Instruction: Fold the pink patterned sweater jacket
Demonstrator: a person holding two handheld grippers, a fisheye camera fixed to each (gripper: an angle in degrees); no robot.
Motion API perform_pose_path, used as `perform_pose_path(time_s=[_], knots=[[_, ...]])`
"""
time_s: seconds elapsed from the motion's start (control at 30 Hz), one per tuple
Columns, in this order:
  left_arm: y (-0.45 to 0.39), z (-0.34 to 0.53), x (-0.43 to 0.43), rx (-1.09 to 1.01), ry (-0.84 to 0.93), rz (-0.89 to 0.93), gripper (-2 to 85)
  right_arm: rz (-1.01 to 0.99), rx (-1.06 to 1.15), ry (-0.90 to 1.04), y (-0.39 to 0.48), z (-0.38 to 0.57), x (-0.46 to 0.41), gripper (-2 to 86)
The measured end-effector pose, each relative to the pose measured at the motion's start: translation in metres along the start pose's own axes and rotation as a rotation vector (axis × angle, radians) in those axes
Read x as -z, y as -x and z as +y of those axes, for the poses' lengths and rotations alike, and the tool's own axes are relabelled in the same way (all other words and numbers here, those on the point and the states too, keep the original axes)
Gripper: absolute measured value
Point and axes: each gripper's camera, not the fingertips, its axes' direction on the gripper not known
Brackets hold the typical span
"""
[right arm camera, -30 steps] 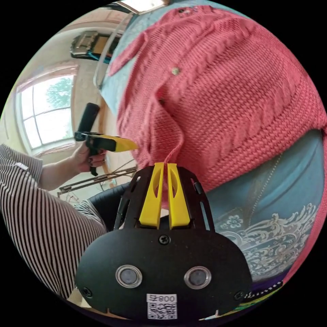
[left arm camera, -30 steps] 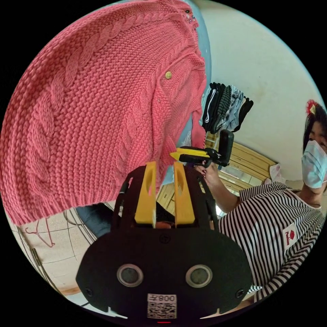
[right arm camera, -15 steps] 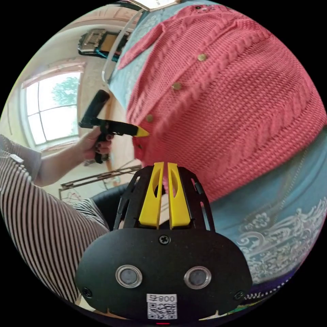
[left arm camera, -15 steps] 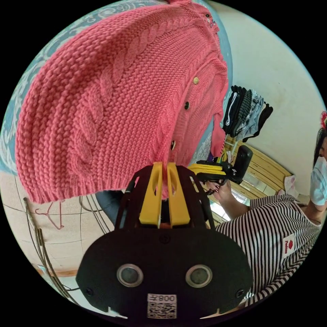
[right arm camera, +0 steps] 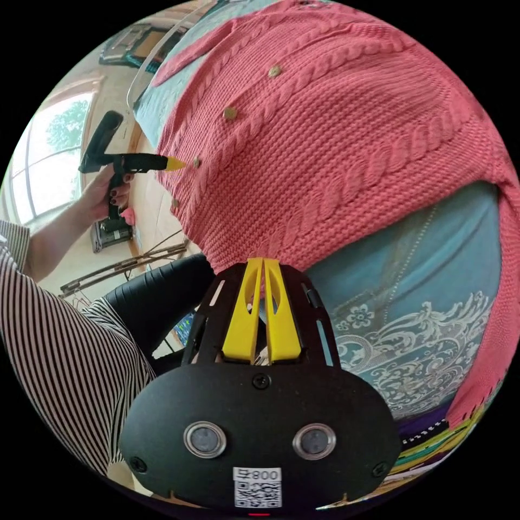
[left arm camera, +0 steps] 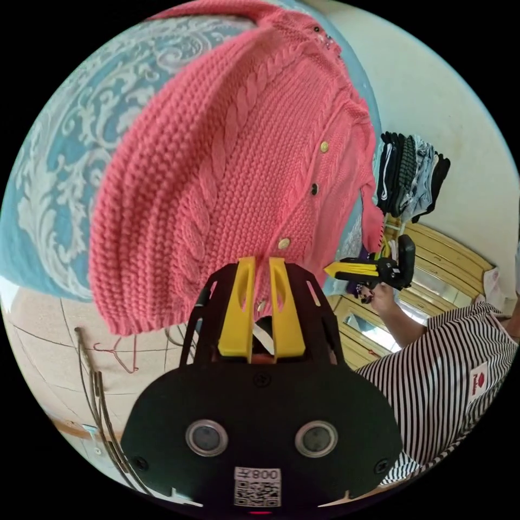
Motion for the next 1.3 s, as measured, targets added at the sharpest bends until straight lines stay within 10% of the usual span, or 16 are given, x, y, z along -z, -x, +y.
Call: perform_pose_path(time_s=[0.37,0.77,1.1,1.3], knots=[[-0.14,-0.158,0.009,-0.454,-0.273,0.025,8.5,0.23,-0.067,-0.531,-0.088,-0.095,0.189,4.8],[-0.211,-0.213,-0.054,-0.52,-0.19,-0.119,4.0,0.305,-0.148,-0.429,-0.138,-0.147,0.197,3.2],[-0.278,-0.165,-0.022,-0.686,-0.474,-0.312,2.8,-0.089,-0.161,-0.844,-0.183,-0.066,0.26,1.0],[-0.275,-0.197,-0.066,-0.596,-0.376,-0.465,2.8,-0.103,-0.26,-0.684,-0.222,-0.088,0.225,1.0]])
